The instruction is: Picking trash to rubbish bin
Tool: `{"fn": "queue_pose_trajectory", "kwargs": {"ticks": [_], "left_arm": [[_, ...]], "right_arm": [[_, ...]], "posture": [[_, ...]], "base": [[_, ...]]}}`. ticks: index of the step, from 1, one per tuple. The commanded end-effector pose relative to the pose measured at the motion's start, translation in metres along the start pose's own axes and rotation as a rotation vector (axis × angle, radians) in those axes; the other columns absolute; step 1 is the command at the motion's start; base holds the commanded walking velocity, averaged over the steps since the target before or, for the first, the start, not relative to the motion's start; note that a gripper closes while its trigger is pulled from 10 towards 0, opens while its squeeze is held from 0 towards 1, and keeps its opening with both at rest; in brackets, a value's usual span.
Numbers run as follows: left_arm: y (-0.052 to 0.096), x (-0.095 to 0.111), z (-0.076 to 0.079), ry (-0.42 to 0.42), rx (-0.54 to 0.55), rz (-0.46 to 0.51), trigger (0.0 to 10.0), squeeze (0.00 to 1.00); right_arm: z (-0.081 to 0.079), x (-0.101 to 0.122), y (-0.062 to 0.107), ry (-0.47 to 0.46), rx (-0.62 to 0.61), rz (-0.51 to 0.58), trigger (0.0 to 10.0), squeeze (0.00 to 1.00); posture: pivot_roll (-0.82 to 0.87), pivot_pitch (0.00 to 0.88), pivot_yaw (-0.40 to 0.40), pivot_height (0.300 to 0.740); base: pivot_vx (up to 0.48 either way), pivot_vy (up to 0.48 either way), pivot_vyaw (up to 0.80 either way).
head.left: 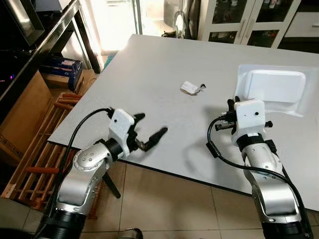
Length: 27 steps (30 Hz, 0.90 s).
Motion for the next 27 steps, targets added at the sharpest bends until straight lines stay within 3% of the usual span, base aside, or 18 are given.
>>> {"fn": "queue_pose_trajectory", "kwargs": {"ticks": [1,3,11,16,27], "left_arm": [[0.003,0.015,-0.009,-0.044,0.078,0.064,10.0,0.00],[0.006,0.030,-0.025,-0.084,0.228,0.151,10.0,0.00],[0.017,0.034,-0.052,-0.141,0.441,0.192,10.0,0.00],[0.025,0.026,-0.058,-0.173,0.521,0.186,10.0,0.00],[0.033,0.009,-0.049,-0.156,0.542,0.151,10.0,0.00]], "right_arm": [[0.005,0.010,-0.002,0.000,-0.031,0.035,10.0,0.00],[0.008,0.014,-0.002,-0.006,-0.050,0.044,10.0,0.00],[0.009,0.012,0.000,-0.022,-0.076,0.035,10.0,0.00],[0.010,0.010,0.002,-0.027,-0.098,0.025,10.0,0.00],[0.019,-0.007,0.016,-0.045,-0.142,-0.036,10.0,0.00]], "posture": [[-0.01,0.066,0.027,0.740],[-0.01,0.060,0.022,0.740],[-0.01,0.055,0.020,0.740],[-0.02,0.054,0.032,0.740],[-0.02,0.062,0.039,0.740]], "base": [[0.000,0.000,0.00],[0.000,0.000,0.00],[0.000,0.000,0.00],[0.000,0.000,0.00],[0.000,0.000,0.00]]}}
Point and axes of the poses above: a point about 5 cm out from each wrist's last joint towards the gripper, its own y axis pointing back from the gripper into the wrist, its own x axis along the axis of the wrist's last joint, z = x × y, the point moved 6 cm from there along -y, pointing out of the wrist towards the gripper, and after that the axes turned 13 degrees about y, right-handed, at the moved point
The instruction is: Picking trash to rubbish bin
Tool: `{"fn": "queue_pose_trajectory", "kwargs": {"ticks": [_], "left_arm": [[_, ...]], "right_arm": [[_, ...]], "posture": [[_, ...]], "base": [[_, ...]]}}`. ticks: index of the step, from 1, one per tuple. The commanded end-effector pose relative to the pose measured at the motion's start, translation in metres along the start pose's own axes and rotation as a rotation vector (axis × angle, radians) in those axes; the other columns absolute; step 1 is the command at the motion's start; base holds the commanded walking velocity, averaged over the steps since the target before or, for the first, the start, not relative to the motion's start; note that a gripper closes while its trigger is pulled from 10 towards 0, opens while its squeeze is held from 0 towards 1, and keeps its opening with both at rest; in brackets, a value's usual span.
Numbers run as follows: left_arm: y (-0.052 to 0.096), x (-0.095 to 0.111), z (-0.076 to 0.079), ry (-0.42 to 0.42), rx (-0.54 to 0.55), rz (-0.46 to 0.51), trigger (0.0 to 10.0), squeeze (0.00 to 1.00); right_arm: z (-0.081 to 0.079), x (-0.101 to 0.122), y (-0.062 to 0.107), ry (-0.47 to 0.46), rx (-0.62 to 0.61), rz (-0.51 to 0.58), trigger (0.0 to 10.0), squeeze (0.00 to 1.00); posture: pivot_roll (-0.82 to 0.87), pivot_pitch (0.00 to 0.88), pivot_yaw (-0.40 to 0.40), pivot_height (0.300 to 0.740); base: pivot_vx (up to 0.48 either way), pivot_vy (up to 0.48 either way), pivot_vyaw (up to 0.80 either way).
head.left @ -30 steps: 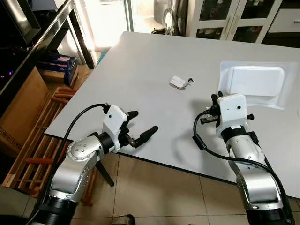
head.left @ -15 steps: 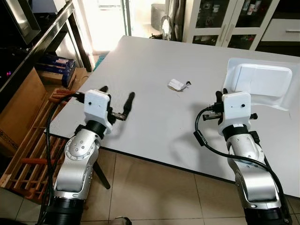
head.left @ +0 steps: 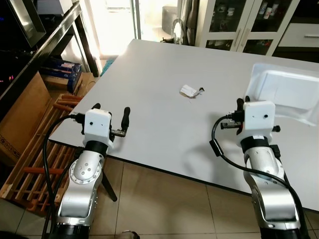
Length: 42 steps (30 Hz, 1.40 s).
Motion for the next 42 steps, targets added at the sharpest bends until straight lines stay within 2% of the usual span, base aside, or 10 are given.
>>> {"fn": "queue_pose_trajectory", "kwargs": {"ticks": [1,8,13,35,42], "left_arm": [[0.000,0.003,0.004,-0.010,-0.005,0.007,10.0,0.00],[-0.003,0.000,0.007,-0.020,-0.032,-0.016,10.0,0.00],[-0.005,0.001,0.011,0.017,-0.055,-0.015,10.0,0.00],[-0.005,-0.005,0.012,0.023,-0.094,-0.039,10.0,0.00],[-0.006,-0.012,0.008,0.026,-0.075,-0.081,10.0,0.00]], "right_arm": [[0.008,0.001,0.002,0.002,-0.027,0.001,10.0,0.00],[0.008,0.003,0.000,-0.008,-0.034,0.002,10.0,0.00],[0.006,0.003,0.000,-0.011,-0.031,0.003,10.0,0.00],[0.003,-0.002,0.001,-0.015,-0.018,-0.016,10.0,0.00],[0.003,-0.004,0.001,-0.013,-0.012,-0.026,10.0,0.00]], "posture": [[-0.02,0.062,0.039,0.740],[-0.02,0.056,0.040,0.740],[-0.02,0.053,0.040,0.740],[-0.02,0.063,0.043,0.740],[-0.02,0.069,0.038,0.740]], "base": [[0.000,0.000,0.00],[0.000,0.000,0.00],[0.000,-0.111,0.00],[0.000,-0.459,0.00],[0.000,-0.122,0.00]]}}
Point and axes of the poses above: a point about 5 cm out from each wrist's last joint towards the gripper, its own y axis pointing back from the gripper into the wrist, its own x axis along the axis of the wrist's last joint, z = x × y, the point moved 6 cm from there along -y, pointing out of the wrist towards the gripper, and after that the axes turned 13 degrees about y, right-handed, at the moved point
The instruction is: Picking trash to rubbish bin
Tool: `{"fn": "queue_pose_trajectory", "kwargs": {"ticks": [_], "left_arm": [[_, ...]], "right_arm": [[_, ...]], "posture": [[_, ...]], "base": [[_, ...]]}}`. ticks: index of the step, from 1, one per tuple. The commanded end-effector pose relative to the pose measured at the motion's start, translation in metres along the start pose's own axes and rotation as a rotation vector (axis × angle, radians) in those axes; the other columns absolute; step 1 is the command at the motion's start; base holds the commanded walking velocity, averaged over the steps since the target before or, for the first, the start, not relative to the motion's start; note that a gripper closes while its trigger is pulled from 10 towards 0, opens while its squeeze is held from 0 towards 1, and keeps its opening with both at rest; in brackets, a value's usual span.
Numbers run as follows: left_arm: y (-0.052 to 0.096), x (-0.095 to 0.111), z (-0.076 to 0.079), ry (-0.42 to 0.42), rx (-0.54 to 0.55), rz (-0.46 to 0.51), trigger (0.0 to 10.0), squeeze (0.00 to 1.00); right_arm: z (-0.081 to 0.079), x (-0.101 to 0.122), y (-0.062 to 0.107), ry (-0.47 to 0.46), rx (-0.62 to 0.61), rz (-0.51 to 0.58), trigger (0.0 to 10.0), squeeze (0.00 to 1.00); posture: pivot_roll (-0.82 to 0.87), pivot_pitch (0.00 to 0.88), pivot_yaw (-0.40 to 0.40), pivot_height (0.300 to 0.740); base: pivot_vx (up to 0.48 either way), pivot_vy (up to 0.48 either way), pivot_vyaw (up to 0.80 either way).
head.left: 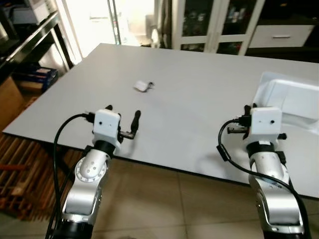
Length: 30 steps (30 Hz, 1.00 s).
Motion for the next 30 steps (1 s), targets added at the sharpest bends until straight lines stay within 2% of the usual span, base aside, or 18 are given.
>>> {"fn": "queue_pose_trajectory", "kwargs": {"ticks": [1,11,22,30], "left_arm": [[0.0016,-0.0104,-0.0132,-0.004,0.043,-0.054,10.0,0.00],[-0.0011,-0.0140,-0.0142,0.042,0.047,-0.083,10.0,0.00],[-0.0005,-0.0171,-0.0127,0.052,0.034,-0.104,10.0,0.00],[-0.0005,-0.0181,-0.0120,0.053,0.026,-0.113,10.0,0.00]], "right_arm": [[-0.0044,0.0069,-0.0005,-0.008,0.014,0.015,10.0,0.00],[-0.0052,0.0057,0.0001,-0.011,0.019,0.009,10.0,0.00],[-0.0061,0.0046,0.0005,-0.014,0.022,0.003,10.0,0.00],[-0.0079,0.0041,-0.0004,-0.016,0.026,0.002,10.0,0.00]], "posture": [[-0.02,0.069,0.038,0.740],[-0.02,0.071,0.038,0.740],[-0.02,0.074,0.042,0.740],[-0.02,0.071,0.046,0.740]], "base": [[0.000,0.000,0.00],[0.000,0.000,0.00],[0.000,0.000,0.00],[-0.262,0.000,0.00]]}}
Point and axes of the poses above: a point about 5 cm out from each wrist's last joint towards the gripper, its own y axis pointing back from the gripper into the wrist, its own x axis along the axis of the wrist's last joint, z = x × y, the point moved 6 cm from there along -y, pointing out of the wrist towards the gripper, and after that the axes turned 13 degrees about y, right-handed, at the moved point
